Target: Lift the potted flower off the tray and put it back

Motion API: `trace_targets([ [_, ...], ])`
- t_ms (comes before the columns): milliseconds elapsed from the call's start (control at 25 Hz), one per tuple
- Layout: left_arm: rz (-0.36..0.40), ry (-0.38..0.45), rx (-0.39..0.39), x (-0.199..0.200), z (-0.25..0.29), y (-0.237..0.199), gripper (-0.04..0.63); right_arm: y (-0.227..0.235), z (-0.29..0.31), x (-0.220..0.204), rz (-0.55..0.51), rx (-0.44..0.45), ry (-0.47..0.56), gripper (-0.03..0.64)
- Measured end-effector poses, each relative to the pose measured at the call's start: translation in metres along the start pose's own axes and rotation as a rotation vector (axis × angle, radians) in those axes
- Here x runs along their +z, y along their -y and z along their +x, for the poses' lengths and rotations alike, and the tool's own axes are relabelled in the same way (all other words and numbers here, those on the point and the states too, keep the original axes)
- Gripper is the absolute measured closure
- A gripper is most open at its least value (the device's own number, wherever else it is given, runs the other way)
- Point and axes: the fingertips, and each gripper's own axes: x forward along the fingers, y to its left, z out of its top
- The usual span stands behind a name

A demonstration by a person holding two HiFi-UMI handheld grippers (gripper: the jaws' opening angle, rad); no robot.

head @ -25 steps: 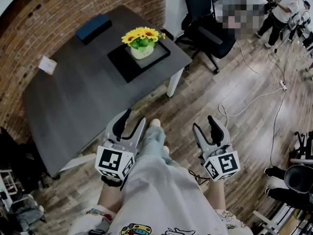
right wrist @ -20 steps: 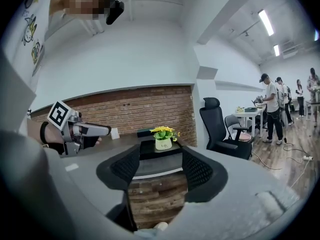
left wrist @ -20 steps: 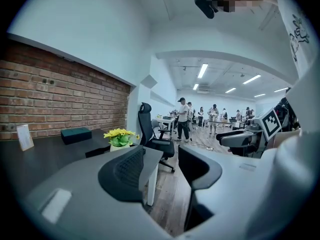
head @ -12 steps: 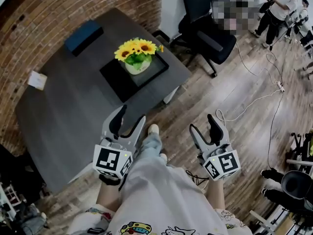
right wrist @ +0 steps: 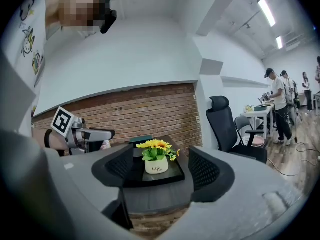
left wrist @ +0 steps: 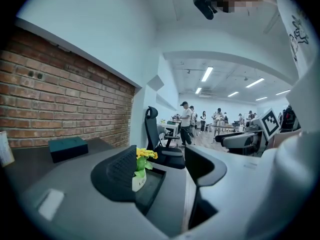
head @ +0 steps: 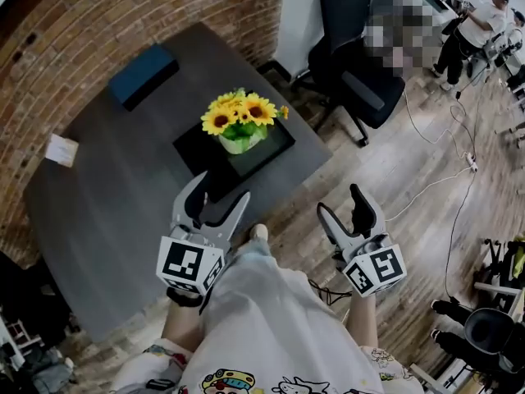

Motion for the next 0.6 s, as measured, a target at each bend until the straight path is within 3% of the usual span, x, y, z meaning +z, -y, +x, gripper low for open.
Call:
trace_targets([
  [600, -0.046, -0.035, 0.019, -0.008, 0.005, -0.028, 0.242, -0.007, 0.051, 0.01, -0.039, 0.087, -0.061, 0.228],
])
